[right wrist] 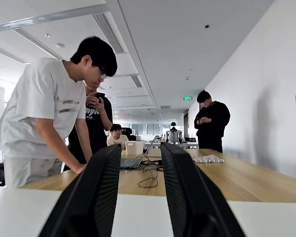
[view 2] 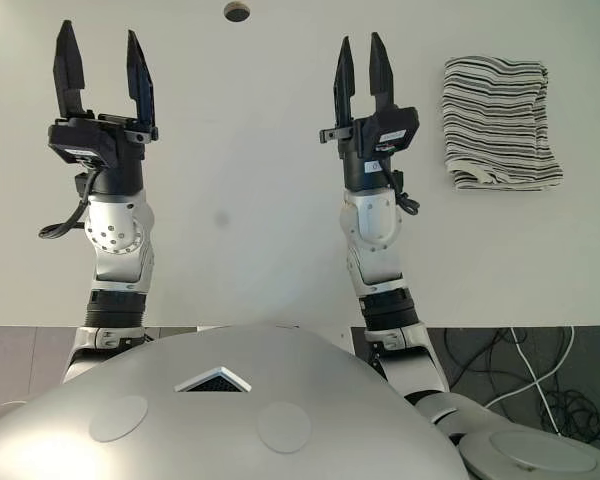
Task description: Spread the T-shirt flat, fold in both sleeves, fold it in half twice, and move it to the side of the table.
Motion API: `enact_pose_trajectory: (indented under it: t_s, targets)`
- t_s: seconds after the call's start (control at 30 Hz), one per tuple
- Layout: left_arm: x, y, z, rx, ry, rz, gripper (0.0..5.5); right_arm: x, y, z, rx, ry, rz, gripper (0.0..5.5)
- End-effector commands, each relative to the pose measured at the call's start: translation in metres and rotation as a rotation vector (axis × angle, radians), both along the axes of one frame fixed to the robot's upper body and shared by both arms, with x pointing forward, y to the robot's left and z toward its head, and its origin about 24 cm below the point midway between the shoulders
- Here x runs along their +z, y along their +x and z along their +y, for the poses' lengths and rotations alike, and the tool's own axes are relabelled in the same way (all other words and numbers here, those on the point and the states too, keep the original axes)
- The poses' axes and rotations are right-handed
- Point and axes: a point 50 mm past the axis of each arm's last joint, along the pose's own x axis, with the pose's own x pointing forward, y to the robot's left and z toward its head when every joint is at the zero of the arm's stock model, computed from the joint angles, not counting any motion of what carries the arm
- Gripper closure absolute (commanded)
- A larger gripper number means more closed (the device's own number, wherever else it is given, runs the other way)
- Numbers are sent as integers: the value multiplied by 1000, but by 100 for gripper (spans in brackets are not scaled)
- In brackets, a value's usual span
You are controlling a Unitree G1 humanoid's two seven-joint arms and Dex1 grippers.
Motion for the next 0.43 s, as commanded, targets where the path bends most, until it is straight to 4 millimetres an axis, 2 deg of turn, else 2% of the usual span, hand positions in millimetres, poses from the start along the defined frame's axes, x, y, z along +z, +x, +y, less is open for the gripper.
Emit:
enact_pose_trajectory:
  t_s: [0.03, 0.13, 0.43]
  targets:
    - [-2, -2, -6, -30, -27, -12, 256, 8, -2, 7, 39, -3, -51, 400]
    - [-1, 0, -9, -42, -38, -28, 256, 11, -1, 12, 74, -24, -82, 400]
    - [2, 2, -13, -53, -37, -57, 256, 4, -1, 12, 86, -67, -87, 400]
